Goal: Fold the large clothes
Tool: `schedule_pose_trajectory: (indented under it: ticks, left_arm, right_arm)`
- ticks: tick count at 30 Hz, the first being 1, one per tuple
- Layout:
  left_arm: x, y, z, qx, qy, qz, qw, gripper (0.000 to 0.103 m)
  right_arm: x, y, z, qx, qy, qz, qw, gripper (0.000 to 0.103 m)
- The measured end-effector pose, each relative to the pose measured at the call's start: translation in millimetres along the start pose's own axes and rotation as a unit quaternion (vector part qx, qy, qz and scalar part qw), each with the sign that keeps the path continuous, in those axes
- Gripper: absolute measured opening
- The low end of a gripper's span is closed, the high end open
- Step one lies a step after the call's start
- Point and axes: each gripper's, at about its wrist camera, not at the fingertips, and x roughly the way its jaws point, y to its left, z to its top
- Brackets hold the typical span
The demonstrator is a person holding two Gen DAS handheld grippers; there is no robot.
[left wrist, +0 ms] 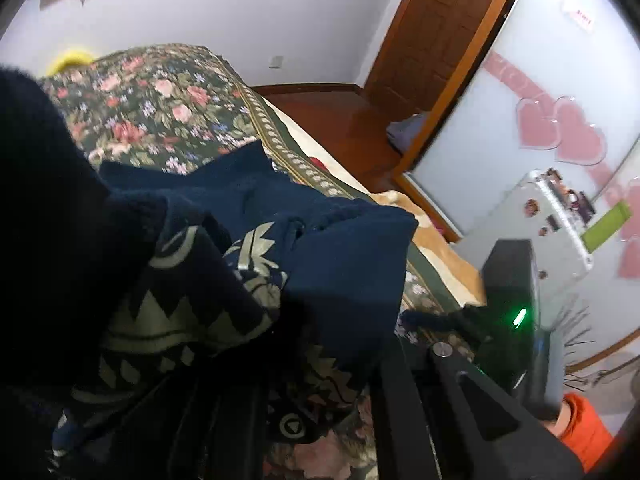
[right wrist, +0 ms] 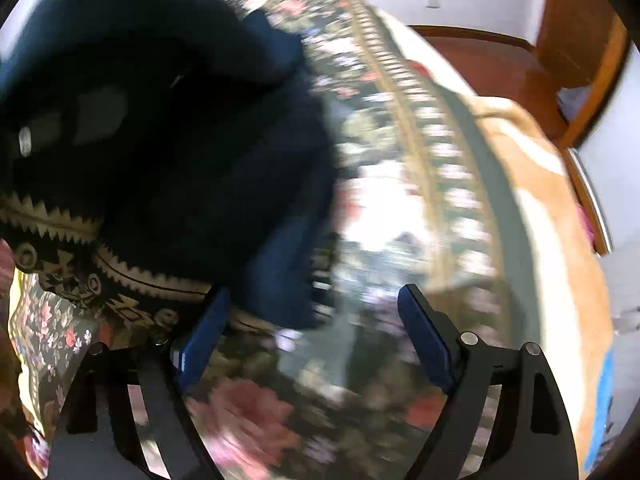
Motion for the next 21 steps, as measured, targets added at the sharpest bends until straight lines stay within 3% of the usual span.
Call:
schedule_pose_trajectory:
  ticks: [8, 12, 17, 20, 21]
  left_arm:
    - [0.9, -19.7, -21.6, 0.095, 0.036, -0.018, 0.9947, 0.006]
    - [30.6, -14.3, -26.2, 0.087, 0.076, -0.023, 0.993, 0.007]
    - [47.9, -11.3, -35.5, 0.095, 0.093, 0.012, 0.991, 0.008]
    - [39.4, -19.8, -39.7, 0.113, 0.093, 0.023, 0.9889, 0.025]
    - [37.9, -18.6, -40.7, 0.116, 0.093, 0.022, 0.9886, 0.037]
  right_arm:
    - [-30.1, -49.8, -2.6, 0.049, -0.029, -0.019, 0.998, 0.083]
    - [-37.9, -52.5, -2.3, 0.064, -0.033, -0.023, 0.997, 0.083]
    - [-51.3, -50.9, -6.0, 0.074, -0.04, -0.024, 0.996, 0.083]
    - [-61.0, -49.4, -5.3, 0.072, -0.05, -0.025, 0.996, 0.083]
    - [-64.2, -48.1, -5.5, 0.072, -0.053, -0.025, 0.996, 0.083]
